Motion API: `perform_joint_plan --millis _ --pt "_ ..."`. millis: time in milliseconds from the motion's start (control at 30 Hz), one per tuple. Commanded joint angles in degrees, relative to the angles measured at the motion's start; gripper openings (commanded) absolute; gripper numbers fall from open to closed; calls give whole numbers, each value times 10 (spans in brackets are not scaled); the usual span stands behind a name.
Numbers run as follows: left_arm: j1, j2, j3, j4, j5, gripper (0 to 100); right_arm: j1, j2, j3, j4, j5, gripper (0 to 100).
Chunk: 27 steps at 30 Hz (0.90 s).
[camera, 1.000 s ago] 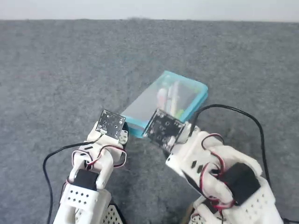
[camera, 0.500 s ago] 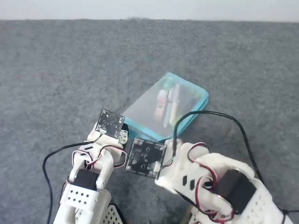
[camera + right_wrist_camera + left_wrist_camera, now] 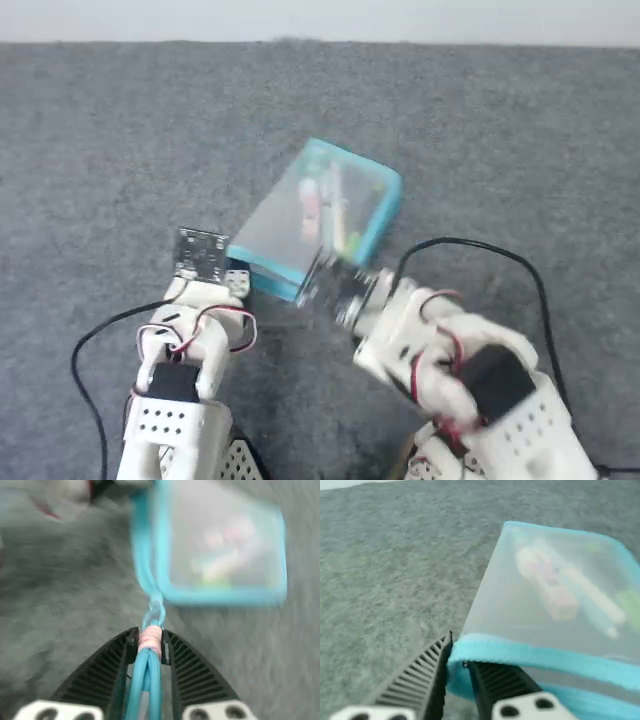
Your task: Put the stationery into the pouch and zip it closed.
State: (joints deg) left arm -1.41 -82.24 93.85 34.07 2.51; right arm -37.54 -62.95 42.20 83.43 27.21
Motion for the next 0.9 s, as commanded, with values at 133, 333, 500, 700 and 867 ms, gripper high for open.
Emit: perform_joint_plan --millis 133,333,500,700,867 --pt "-40 -5 -58 -4 15 11 173 137 64 -153 8 6" --pt "52 -8 -31 -4 -15 11 188 286 62 -262 -12 6" --pt "94 -5 -8 -30 -29 11 192 378 18 -271 -43 6" --pt "121 -8 7 -32 -65 12 228 411 13 -272 -96 7" --pt "121 -9 8 -32 -67 12 244 414 13 -236 -111 10"
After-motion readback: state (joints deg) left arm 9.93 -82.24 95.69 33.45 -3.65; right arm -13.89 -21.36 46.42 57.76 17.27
